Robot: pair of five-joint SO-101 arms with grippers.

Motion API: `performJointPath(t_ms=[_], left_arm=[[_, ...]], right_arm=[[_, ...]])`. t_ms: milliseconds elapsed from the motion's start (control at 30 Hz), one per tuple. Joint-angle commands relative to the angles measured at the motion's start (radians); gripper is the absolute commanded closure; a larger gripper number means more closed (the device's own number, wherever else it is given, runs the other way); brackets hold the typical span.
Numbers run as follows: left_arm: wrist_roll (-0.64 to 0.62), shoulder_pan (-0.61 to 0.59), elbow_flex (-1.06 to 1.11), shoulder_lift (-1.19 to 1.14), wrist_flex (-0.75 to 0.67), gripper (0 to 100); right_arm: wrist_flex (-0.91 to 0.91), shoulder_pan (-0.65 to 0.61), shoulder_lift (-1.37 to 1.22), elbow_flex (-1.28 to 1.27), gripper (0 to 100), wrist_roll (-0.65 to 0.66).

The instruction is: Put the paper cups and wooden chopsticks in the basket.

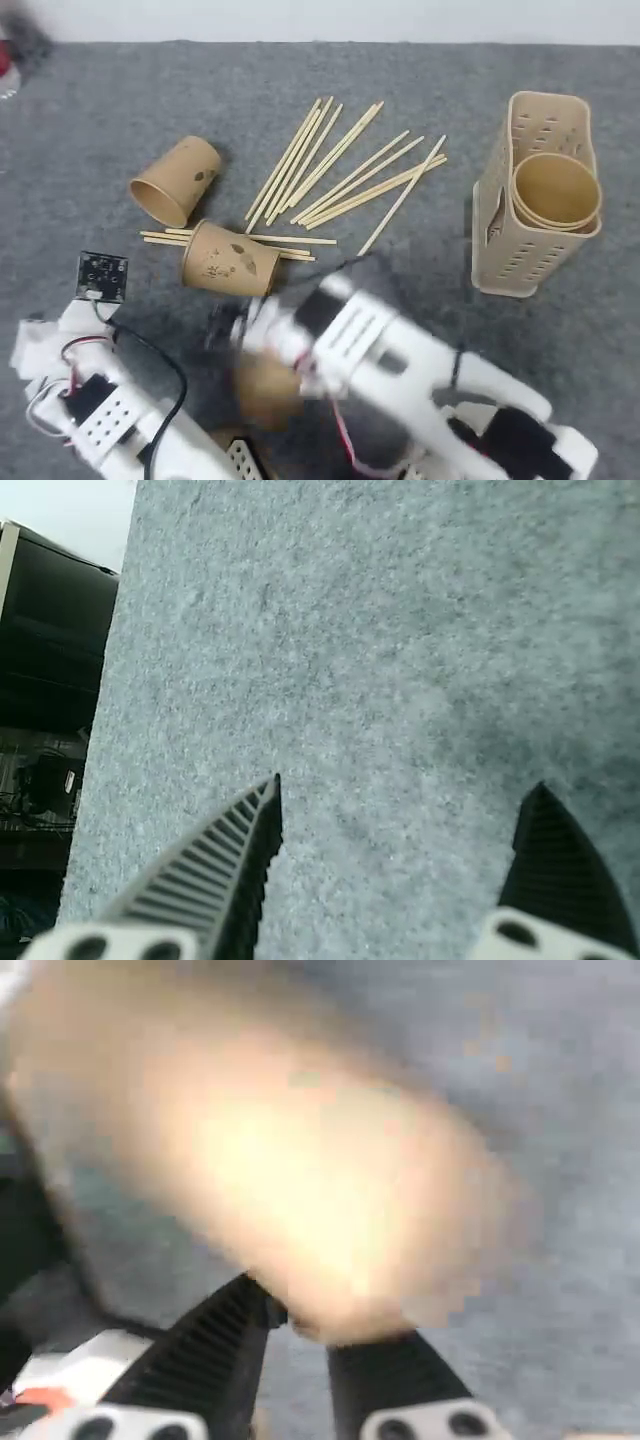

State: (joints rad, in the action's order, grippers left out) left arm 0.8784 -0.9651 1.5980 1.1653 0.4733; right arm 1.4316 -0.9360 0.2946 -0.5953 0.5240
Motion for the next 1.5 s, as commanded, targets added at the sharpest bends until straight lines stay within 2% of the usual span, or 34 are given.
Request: performJointPath(t_ms=[0,133,200,433,667,767,867,1000,1267,1467], left_arm=[[-0.012,-0.002,0.018,0.000,-0.018,65],[-0.012,-0.002,0.035,0.000,-0.018,65],[-0.012,-0.002,0.035,0.000,-0.018,65],[-0.014,0.037,0.035,0.000,-0.015,65],[-0.015,0.098,0.079,0.000,-0.012,65],[-0.080,0.112,0.079,0.002,0.017,65],[-0.166,0.112,0.074,0.002,0.011,65],[-0.278,0.114,0.064,0.002,0.011,65],[-0.440,0.183,0.059,0.002,0.015,65],[-0.557,0.201,0.031,0.002,0.060,65]], right_arm=[[-0.042,0.239,0.041,0.071,99.1,0.098],[-0.130,0.424,0.051,0.077,99.1,0.176],[-0.127,0.473,0.051,0.094,99.1,0.189],[0.107,0.438,0.053,0.279,99.1,0.183],[0.240,0.433,0.053,0.499,99.1,0.138],[0.317,0.475,0.053,0.660,99.1,0.135],[0.364,0.576,0.054,0.836,99.1,0.135],[0.363,0.792,0.093,0.965,99.1,0.166],[0.363,1.201,0.231,1.091,99.1,0.462],[0.364,1.349,0.317,1.094,99.1,0.598]])
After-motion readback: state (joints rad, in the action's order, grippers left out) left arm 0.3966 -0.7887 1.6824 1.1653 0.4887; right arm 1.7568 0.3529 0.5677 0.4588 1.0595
